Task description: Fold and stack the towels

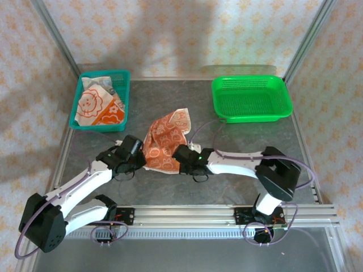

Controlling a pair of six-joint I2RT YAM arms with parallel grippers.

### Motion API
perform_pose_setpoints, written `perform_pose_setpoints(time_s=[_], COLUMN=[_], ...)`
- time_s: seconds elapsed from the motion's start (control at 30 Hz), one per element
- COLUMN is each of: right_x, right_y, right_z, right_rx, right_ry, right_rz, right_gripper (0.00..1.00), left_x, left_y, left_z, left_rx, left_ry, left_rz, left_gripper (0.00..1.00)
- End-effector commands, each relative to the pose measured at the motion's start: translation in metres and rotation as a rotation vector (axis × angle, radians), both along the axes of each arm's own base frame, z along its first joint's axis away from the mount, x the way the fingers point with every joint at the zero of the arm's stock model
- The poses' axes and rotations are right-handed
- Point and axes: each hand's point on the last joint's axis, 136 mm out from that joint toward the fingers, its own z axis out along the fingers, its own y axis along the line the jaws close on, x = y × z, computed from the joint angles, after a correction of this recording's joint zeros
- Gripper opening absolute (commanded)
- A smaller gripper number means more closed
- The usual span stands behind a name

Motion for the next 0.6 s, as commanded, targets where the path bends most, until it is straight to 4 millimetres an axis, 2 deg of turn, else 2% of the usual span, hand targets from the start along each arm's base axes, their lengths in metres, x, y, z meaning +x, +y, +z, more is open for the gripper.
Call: perform_pose_setpoints(time_s=[0.0, 0.2, 0.3, 0.4, 0.53, 0.57], right_x=[0.033, 0.075, 0.095, 0.116, 0.141, 0.148], right_y=[-0.013, -0.028, -0.033, -0.037, -0.044, -0.047], right_z=[0.081, 0.186, 0.24, 0.287, 0.334, 0.344], right_rx=[-0.029, 0.068, 0.139, 0.192, 0.249, 0.253], right_ry=[-0.235, -0.447, -0.576, -0.672, -0.754, -0.777], right_rz=[-0.017, -0.036, -0.04, -0.041, -0.05, -0.06], right_gripper=[0.0, 0.0, 0.0, 0.0, 0.0, 0.0], left_x=[0.023, 0.063, 0.084, 0.107, 0.132, 0.138], left_y=[-0.003, -0.008, -0.015, -0.021, -0.024, -0.024], left_z=[0.064, 0.174, 0.222, 0.265, 0.312, 0.318], left_rx=[-0.02, -0.002, 0.016, 0.039, 0.082, 0.092], left_ry=[-0.146, -0.358, -0.436, -0.502, -0.58, -0.589], left_rz=[0.02, 0.003, -0.029, -0.048, -0.062, -0.06], left_gripper=[0.0, 0.0, 0.0, 0.0, 0.0, 0.0])
